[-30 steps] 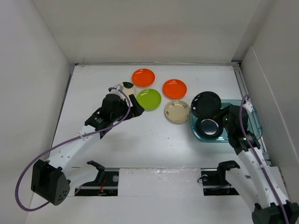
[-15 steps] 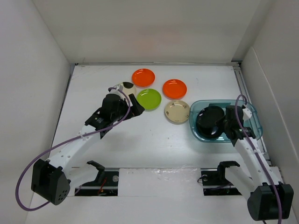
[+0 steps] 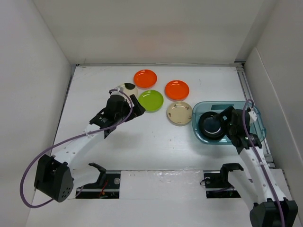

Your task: Place the plates into the plastic bin on the countertop

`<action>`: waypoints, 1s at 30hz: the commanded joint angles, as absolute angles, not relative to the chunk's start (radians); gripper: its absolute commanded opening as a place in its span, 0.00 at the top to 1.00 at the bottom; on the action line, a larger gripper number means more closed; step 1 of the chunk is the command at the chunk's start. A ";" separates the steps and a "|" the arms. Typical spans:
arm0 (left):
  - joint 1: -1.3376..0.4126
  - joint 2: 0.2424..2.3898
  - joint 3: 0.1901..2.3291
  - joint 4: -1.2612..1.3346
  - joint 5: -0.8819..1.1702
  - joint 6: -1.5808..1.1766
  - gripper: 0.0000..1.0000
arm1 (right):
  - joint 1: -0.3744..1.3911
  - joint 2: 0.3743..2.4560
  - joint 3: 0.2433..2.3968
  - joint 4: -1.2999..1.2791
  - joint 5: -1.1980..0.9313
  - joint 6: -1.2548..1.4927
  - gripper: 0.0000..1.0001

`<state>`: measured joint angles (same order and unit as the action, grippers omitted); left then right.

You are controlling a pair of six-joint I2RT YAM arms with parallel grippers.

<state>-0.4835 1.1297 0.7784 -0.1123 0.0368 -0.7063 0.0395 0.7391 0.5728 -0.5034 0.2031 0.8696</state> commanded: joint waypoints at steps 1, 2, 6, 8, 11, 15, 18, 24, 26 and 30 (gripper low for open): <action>-0.443 1.150 0.784 -0.081 -0.063 -0.791 0.00 | 0.034 0.700 0.603 -0.546 0.152 0.879 0.00; -0.431 1.150 0.784 -0.081 -0.083 -0.810 0.00 | 0.034 0.677 0.618 -0.558 0.141 0.879 0.00; -0.422 1.204 0.784 -0.062 -0.225 -0.877 0.00 | 0.034 0.603 0.643 -0.595 0.091 0.859 0.00; -0.393 1.236 0.784 -0.042 -0.238 -0.911 0.00 | 0.034 0.571 0.643 -0.575 0.025 0.847 0.00; -0.316 1.353 0.813 0.023 -0.186 -0.926 0.00 | 0.034 0.526 0.643 -0.555 -0.072 0.813 0.00; -0.247 1.538 0.877 0.086 -0.149 -0.951 0.00 | 0.034 0.497 0.643 -0.545 -0.146 0.776 0.00; -0.215 1.658 0.900 0.136 -0.140 -1.014 0.00 | 0.034 0.488 0.664 -0.545 -0.199 0.752 0.00; -0.215 1.779 0.974 0.140 -0.181 -1.072 0.02 | 0.034 0.479 0.673 -0.535 -0.236 0.733 0.02; -0.206 1.779 0.988 0.140 -0.181 -1.083 0.08 | 0.034 0.488 0.664 -0.535 -0.248 0.724 0.04; -0.206 1.833 1.061 0.049 -0.196 -1.092 0.31 | 0.034 0.497 0.664 -0.515 -0.272 0.736 0.06</action>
